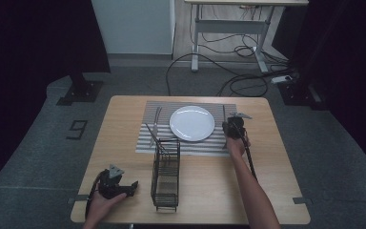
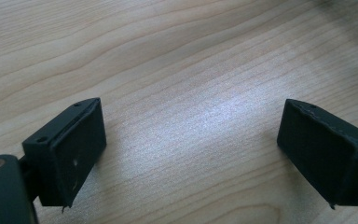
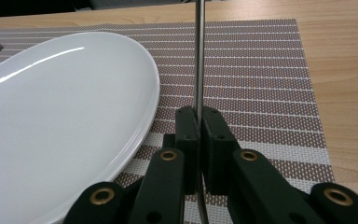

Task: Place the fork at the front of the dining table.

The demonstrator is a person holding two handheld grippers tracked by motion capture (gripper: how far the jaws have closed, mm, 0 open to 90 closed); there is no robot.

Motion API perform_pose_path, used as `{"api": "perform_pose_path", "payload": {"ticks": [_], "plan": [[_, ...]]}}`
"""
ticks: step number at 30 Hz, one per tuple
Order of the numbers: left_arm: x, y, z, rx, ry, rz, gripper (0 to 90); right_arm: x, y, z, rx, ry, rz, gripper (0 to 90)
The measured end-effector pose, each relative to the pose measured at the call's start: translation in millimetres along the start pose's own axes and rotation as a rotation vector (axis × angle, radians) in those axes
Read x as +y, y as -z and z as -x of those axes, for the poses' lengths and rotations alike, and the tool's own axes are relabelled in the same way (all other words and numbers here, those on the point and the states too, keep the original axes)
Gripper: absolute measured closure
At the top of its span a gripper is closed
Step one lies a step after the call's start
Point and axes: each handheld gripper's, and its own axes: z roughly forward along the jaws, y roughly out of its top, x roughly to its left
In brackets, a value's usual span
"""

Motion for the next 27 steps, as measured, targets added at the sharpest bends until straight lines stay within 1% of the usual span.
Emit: {"api": "perform_pose_path", "payload": {"ticks": [8,10,14,19,27], "plan": [[0.0,0.0,-0.1,-0.001,-0.001,0.000,7.8,-2.7,-7.7,1.3,-0.005,-0.012,-0.034,86.1],[-0.1,0.1,-0.2,-0.002,-0.001,0.000,7.8,-4.7,-10.6,1.6,-0.014,-0.003,-0.048,86.2],[-0.1,0.1,-0.5,-0.004,-0.003,0.000,7.8,-8.4,-16.5,4.2,-0.033,-0.011,-0.068,86.2],[-0.1,0.1,-0.6,-0.004,-0.005,0.000,7.8,-11.3,-21.9,5.1,-0.049,-0.012,-0.081,86.3],[-0.1,0.1,-0.8,-0.005,-0.006,0.000,7.8,-9.4,-26.8,3.3,-0.061,-0.012,-0.076,86.2]]}}
